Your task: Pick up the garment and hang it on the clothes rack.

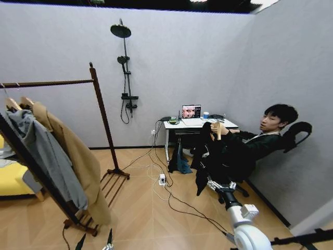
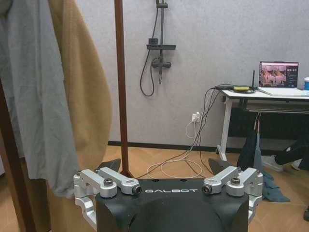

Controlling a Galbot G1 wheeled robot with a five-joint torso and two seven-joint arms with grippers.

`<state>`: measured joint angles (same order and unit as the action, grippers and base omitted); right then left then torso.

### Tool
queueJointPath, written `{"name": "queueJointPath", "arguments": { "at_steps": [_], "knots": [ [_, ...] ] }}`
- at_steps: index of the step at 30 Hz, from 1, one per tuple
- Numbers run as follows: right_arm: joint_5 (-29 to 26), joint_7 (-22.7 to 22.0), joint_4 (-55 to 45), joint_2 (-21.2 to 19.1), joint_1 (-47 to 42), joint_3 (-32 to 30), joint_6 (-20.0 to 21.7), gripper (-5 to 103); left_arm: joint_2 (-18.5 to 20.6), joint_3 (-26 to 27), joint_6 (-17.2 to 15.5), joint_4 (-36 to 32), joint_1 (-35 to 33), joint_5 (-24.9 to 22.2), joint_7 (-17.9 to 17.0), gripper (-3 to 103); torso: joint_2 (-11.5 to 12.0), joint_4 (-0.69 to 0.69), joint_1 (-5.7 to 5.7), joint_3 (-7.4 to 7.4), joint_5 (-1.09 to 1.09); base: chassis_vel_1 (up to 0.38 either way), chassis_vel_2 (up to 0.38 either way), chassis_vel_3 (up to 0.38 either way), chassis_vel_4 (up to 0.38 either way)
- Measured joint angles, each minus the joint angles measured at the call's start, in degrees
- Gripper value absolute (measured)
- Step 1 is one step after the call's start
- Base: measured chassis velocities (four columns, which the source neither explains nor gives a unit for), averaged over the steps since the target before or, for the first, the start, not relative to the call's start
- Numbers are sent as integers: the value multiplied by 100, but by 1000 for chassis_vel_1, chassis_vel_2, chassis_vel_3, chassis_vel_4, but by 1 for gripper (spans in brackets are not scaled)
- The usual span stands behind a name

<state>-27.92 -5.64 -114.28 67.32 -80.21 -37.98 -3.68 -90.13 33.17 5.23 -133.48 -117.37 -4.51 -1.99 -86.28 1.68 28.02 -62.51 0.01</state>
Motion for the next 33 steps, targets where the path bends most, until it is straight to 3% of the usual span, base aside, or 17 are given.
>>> {"name": "queueJointPath", "arguments": {
  "at_steps": [5,11,33],
  "knots": [
    [50,-49,82,55,45,66,0,100,0,0,0,0,0,0,0,100,0,0,0,0,-3,-97,-88,85,85],
    [471,-323,226,179,112,136,-289,100,-1,-1,0,0,0,0,3,100,1,-2,3,0,0,-89,-29,94,51],
    [486,-136,258,188,113,159,-207,100,0,1,0,0,0,0,2,100,0,-1,1,0,0,-47,49,48,-43]
  ]
}}
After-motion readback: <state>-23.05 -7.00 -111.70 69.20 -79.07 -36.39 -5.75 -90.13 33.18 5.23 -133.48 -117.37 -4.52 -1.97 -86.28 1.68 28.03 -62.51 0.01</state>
